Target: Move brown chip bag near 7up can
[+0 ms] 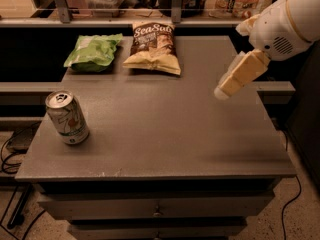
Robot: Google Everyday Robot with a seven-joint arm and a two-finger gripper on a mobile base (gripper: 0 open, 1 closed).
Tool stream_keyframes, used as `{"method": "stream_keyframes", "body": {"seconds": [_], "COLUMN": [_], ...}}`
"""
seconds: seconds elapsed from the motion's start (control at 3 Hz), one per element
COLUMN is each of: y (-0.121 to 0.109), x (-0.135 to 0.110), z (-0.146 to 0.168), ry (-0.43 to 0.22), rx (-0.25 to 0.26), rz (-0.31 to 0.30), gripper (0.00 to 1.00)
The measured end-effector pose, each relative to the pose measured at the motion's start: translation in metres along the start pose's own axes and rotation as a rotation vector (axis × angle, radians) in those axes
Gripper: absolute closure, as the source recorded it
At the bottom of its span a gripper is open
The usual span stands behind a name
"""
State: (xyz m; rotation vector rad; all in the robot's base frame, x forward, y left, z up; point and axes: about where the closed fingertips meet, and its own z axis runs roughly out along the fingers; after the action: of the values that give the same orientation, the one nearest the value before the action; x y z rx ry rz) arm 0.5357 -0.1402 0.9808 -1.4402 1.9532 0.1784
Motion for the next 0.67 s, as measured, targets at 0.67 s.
{"method": "stream_keyframes", "body": {"seconds": [0.67], "y": [-0.044], "x": [-0.047], "z": [0.098], "ry": [-0.179], "rx": [-0.005], "rz": [0.094], "gripper": [0.00]}}
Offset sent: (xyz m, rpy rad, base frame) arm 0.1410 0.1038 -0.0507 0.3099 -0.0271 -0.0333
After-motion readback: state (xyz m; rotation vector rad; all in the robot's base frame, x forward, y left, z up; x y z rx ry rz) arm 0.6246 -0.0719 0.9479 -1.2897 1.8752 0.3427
